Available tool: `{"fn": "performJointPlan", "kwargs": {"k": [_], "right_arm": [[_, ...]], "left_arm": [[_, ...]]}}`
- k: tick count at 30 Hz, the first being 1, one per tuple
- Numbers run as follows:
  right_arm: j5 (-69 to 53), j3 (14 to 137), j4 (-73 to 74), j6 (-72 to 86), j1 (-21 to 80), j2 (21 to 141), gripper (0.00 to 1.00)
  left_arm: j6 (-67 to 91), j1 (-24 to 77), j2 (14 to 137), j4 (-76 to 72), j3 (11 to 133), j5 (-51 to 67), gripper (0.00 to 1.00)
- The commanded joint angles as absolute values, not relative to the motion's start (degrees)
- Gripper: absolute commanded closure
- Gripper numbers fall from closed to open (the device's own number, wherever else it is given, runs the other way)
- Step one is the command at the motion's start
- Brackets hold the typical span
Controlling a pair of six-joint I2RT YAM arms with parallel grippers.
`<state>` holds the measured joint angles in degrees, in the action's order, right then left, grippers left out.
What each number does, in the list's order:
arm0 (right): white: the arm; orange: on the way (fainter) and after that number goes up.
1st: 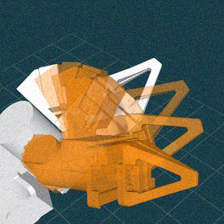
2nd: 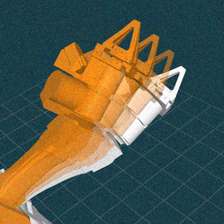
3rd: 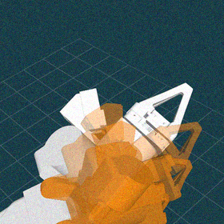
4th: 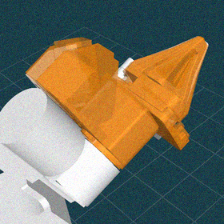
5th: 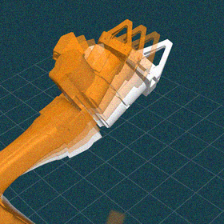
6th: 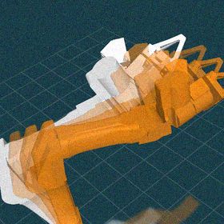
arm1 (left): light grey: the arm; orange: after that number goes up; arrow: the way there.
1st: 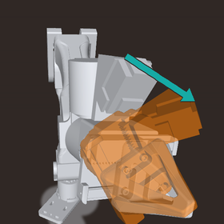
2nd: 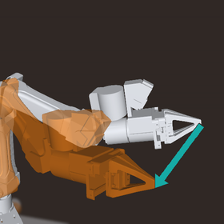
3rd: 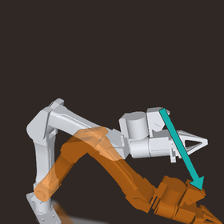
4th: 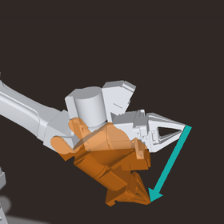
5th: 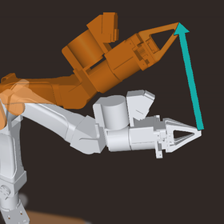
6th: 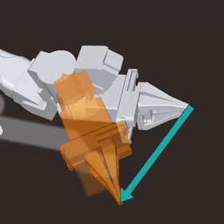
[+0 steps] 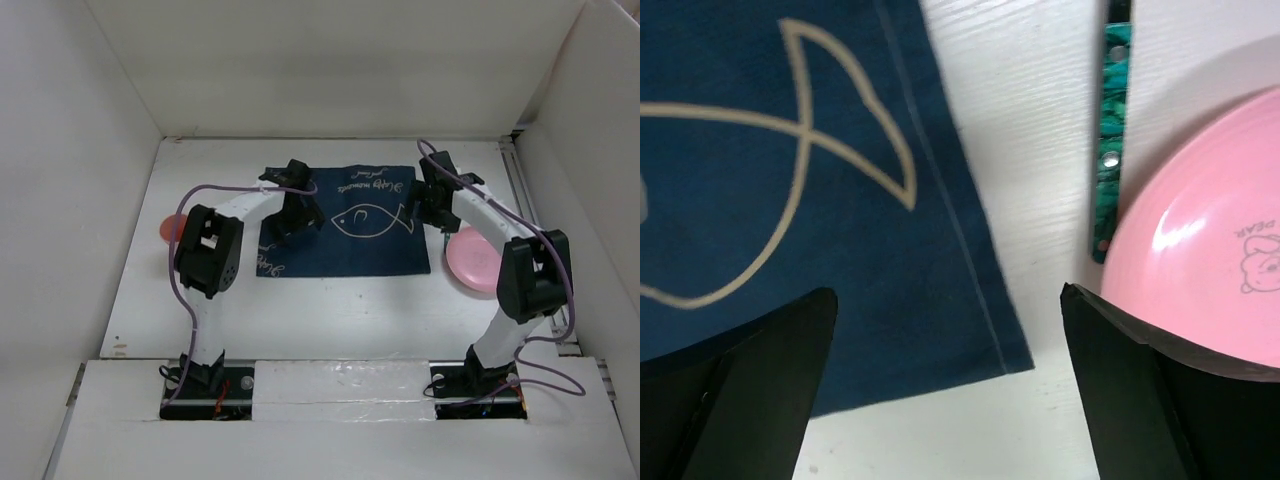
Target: Set the dinner table for one person
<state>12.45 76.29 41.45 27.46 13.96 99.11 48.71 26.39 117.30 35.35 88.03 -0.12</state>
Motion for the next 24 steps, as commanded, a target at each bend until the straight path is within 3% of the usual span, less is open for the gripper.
{"fn": "performJointPlan", "kwargs": {"k": [1, 7, 13, 18, 24], "right_arm": [[12.4, 77.08, 38.68, 28.83, 16.78, 93.52, 0.0], [9.84, 76.92, 40.17, 31.89, 22.75, 89.05, 0.0], [7.48, 65.85, 37.89, 38.66, 26.37, 82.63, 0.0], [3.96, 54.6, 33.58, 47.61, 25.14, 71.3, 0.0], [1.14, 44.57, 25.59, 50.89, 21.54, 66.53, 0.0]], "left_arm": [[48.26, 26.28, 110.41, 37.18, 87.18, -1.21, 0.0], [48.95, 26.28, 99.61, 41.48, 88.95, -5.1, 0.0], [55.1, 26.28, 87.99, 39.47, 67.8, 1.04, 0.0], [58.18, 19.36, 79.64, 32.18, 48.65, 10.7, 0.0], [57.05, 16.61, 76.72, 23.48, 44.03, 9.67, 0.0]]}}
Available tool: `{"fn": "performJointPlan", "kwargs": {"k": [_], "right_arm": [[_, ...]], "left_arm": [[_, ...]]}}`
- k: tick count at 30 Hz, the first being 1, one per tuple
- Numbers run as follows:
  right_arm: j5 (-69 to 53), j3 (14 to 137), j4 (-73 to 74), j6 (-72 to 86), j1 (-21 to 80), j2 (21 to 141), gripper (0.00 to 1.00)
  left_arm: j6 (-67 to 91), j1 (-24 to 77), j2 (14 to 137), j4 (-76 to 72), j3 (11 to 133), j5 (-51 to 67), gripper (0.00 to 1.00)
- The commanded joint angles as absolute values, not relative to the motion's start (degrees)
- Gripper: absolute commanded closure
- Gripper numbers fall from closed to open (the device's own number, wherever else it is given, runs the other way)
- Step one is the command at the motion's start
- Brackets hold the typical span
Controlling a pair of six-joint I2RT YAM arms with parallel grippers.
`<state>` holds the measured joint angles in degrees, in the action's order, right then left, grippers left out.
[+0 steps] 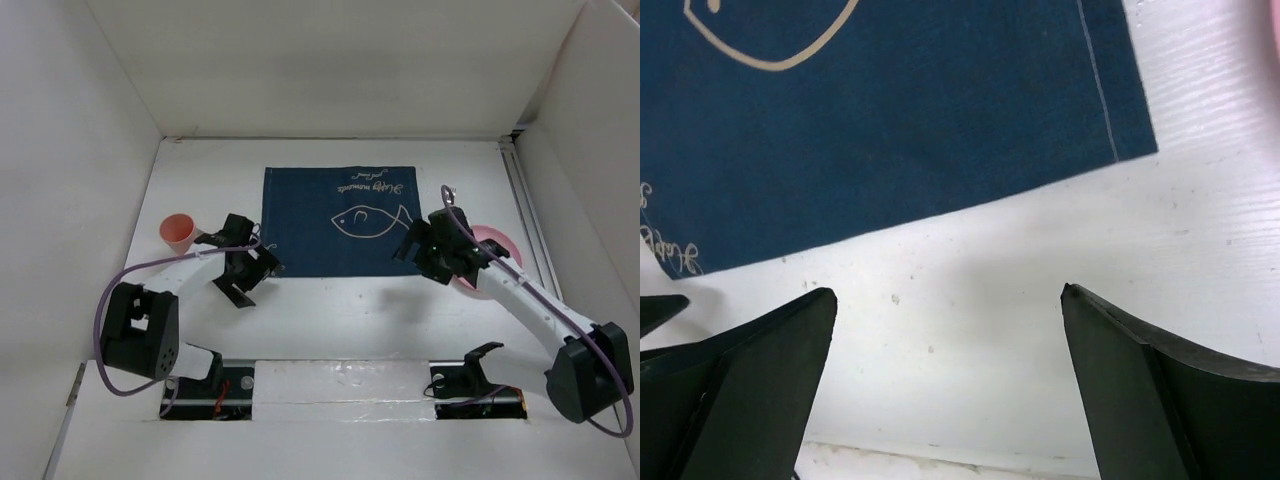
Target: Set the dinner table for one person
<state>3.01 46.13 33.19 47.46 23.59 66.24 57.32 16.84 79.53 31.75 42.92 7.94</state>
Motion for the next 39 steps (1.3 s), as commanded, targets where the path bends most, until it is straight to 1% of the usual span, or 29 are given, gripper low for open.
{"fn": "performJointPlan", "kwargs": {"k": [1, 3, 6, 7, 9, 12, 16, 20, 22, 28, 34, 39], "right_arm": [[0.19, 44.56, 25.05, 48.45, 20.92, 67.58, 0.0], [0.18, 45.34, 23.99, 46.07, 20.4, 69.95, 0.0], [0.18, 49.47, 24.07, 42.8, 18.56, 77.58, 0.0], [-0.43, 51.66, 24.6, 42.19, 17.76, 82.31, 0.0], [0.17, 53.08, 24.61, 41.4, 17.23, 85.85, 0.0], [0.18, 54.23, 23.83, 41.4, 17.23, 88.77, 0.0], [0.18, 54.76, 22.76, 40.69, 17.23, 90.43, 0.0], [-0.44, 58.44, 23.55, 38.68, 16.7, 95.52, 0.0], [-0.96, 61.69, 24.51, 37.98, 16.7, 99.74, 0.0], [-0.97, 69.85, 27.15, 36.21, 16.17, 107.82, 0.0], [0.87, 75.15, 30.93, 35.51, 16.17, 110.48, 0.0], [1.49, 74.54, 31.55, 37.43, 16.17, 106.89, 0.0]], "left_arm": [[56.43, 16.61, 77.69, 23.47, 46.03, 8.97, 0.0], [55.03, 16.61, 79.97, 22.85, 48.5, 8.01, 0.0], [55.02, 16.61, 84.1, 25.3, 52.55, 4.93, 0.0], [55.63, 16.61, 86.63, 25.31, 53.17, 4.92, 0.0], [56.42, 16.61, 89.81, 27.49, 54.93, 4.92, 0.0], [56.95, 17.13, 94.56, 28.03, 56.07, 4.4, 0.0], [56.95, 17.14, 95.1, 26.55, 57.21, 3.17, 0.0], [56.43, 16.61, 98.86, 27.77, 61.51, 1.32, 0.0], [56.43, 16.61, 102.73, 28.3, 64.06, 0.8, 0.0], [56.95, 16.61, 107.57, 29.36, 66.71, 0.26, 0.0], [56.43, 16.08, 109.34, 31.46, 72.24, -1.49, 0.0], [54.76, 14.06, 109.25, 32.08, 73.83, -1.49, 0.0]]}}
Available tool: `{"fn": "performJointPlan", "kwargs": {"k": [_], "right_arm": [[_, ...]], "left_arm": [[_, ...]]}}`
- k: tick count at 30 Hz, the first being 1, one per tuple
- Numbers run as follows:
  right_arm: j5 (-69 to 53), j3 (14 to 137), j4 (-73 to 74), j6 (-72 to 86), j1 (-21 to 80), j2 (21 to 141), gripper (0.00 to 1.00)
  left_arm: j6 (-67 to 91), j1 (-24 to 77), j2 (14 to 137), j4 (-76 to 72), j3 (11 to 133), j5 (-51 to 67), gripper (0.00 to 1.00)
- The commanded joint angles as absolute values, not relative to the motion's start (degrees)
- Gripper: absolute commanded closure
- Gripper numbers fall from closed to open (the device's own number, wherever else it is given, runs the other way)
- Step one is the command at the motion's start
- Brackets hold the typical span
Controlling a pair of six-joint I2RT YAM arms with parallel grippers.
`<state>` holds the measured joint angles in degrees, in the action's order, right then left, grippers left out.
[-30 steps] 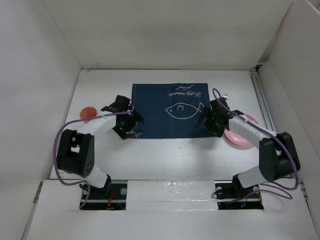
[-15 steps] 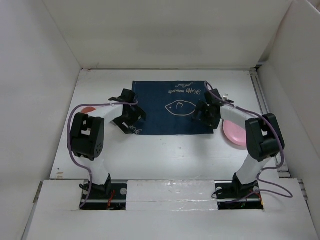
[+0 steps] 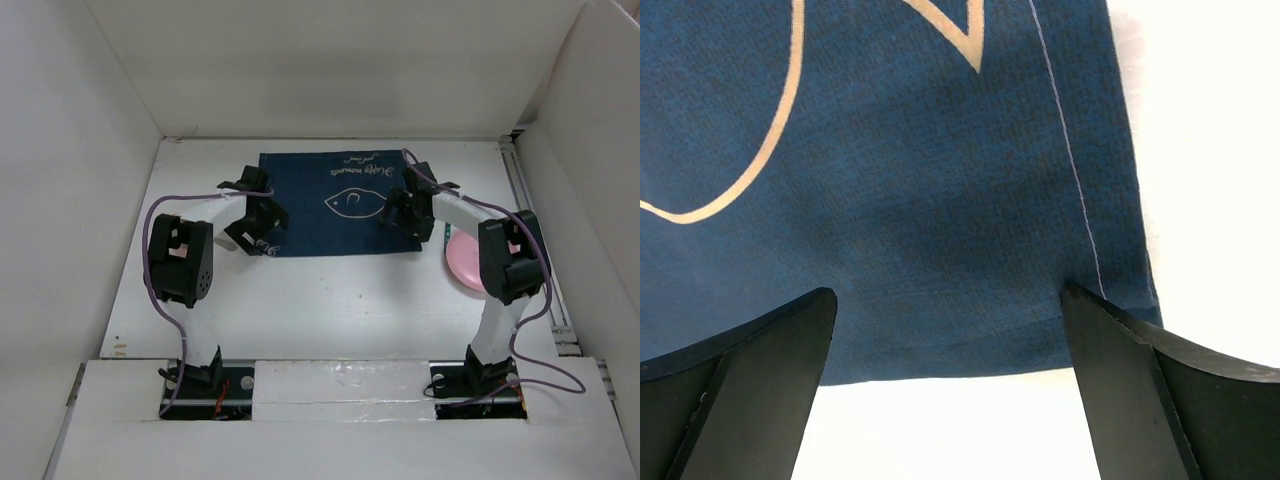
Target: Set the dinner table for one person
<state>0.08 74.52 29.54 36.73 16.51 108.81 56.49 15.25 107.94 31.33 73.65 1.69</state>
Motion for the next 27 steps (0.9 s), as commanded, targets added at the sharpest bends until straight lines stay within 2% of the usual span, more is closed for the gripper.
{"fn": "performJointPlan", "kwargs": {"k": [1, 8, 17, 23, 27], "right_arm": [[2.1, 74.53, 32.25, 37.44, 16.17, 106.35, 0.0], [3.78, 72.07, 31.38, 38.14, 16.18, 104.41, 0.0], [3.24, 81.37, 34.18, 35.24, 16.17, 105.64, 0.0], [5.01, 87.45, 38.14, 34.1, 16.17, 105.12, 0.0], [5.01, 88.51, 40.33, 34.1, 14.69, 99.78, 0.0]], "left_arm": [[54.76, 13.45, 109.25, 32.6, 74.35, -2.1, 0.0], [53.53, 12.3, 107.23, 33.13, 74.8, -1.41, 0.0], [53.53, 12.3, 102.83, 32.61, 74.0, 2.2, 0.0], [52.39, 12.83, 101.43, 38.13, 81.73, 3.78, 0.0], [52.38, 14.06, 101.43, 44.55, 86.74, -0.08, 0.0]]}}
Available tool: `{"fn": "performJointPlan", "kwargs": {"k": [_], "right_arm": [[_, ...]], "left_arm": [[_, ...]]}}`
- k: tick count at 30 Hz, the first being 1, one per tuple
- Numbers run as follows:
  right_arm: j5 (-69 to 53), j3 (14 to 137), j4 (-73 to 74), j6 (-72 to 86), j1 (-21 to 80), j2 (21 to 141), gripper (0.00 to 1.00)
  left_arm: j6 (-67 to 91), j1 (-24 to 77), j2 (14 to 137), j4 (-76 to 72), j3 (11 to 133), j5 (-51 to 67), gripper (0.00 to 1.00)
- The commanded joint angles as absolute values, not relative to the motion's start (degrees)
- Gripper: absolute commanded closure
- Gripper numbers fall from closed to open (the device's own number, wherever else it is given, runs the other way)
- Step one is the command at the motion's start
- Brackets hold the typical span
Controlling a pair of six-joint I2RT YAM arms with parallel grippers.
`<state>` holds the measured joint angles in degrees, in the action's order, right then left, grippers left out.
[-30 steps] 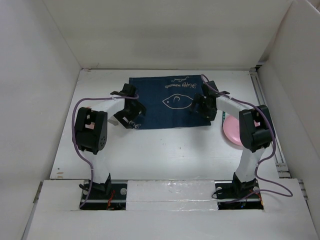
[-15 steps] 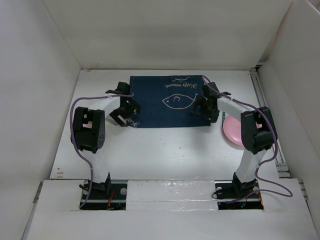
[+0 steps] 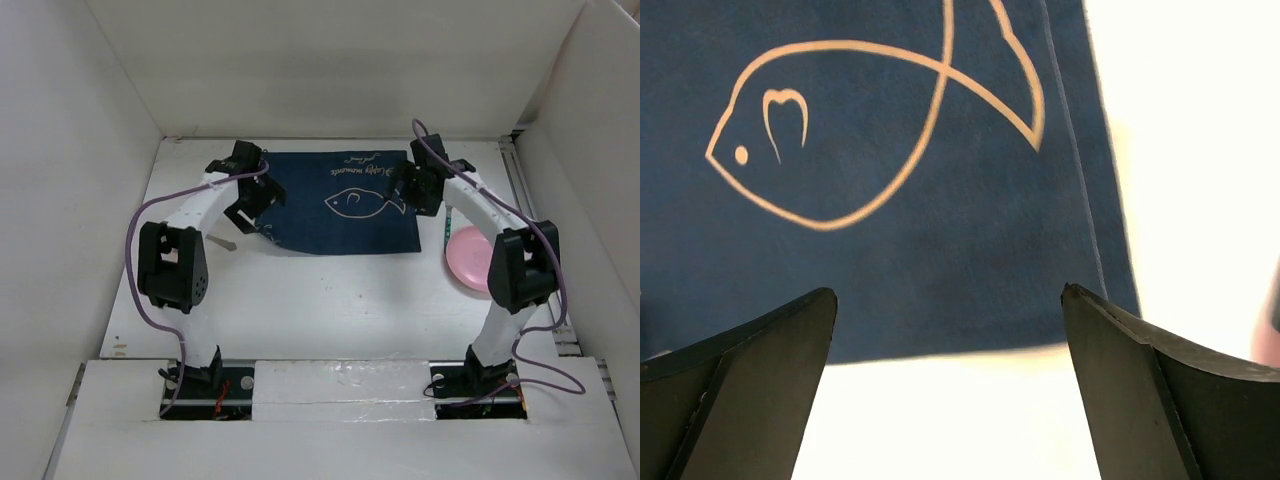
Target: Set the dinner table for one person
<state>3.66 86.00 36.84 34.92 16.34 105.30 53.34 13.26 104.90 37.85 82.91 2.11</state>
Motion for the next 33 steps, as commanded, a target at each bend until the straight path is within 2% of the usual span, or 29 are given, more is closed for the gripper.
{"fn": "performJointPlan", "kwargs": {"k": [1, 6, 14, 18, 22, 29, 33], "right_arm": [[4.49, 87.98, 40.34, 33.49, 14.68, 98.54, 0.0], [4.48, 86.75, 44.2, 31.55, 10.47, 90.54, 0.0], [0.62, 76.58, 47.37, 30.67, -1.56, 72.35, 0.0], [-4.03, 68.41, 46.58, 26.9, -10.79, 64.79, 0.0], [-5.54, 61.1, 45.36, 28.55, -16.87, 60.4, 0.0], [-1.41, 52.3, 39.2, 34.44, -27.67, 61.78, 0.0], [-2.63, 50.02, 36.39, 35.59, -31.03, 64.59, 0.0]], "left_arm": [[52.38, 14.58, 101.43, 45.6, 87.36, -1.31, 0.0], [53.0, 14.59, 96.78, 49.13, 86.23, -3.25, 0.0], [46.25, 14.59, 87.11, 48.35, 88.76, -5.89, 0.0], [38.16, 14.59, 80.53, 44.04, 88.77, -4.57, 0.0], [29.72, 14.06, 76.48, 40.53, 89.74, 5.06, 0.0], [23.55, 14.06, 74.98, 39.99, 91.93, 11.86, 0.0], [21.8, 14.06, 72.69, 39.46, 87.99, 15.72, 0.0]]}}
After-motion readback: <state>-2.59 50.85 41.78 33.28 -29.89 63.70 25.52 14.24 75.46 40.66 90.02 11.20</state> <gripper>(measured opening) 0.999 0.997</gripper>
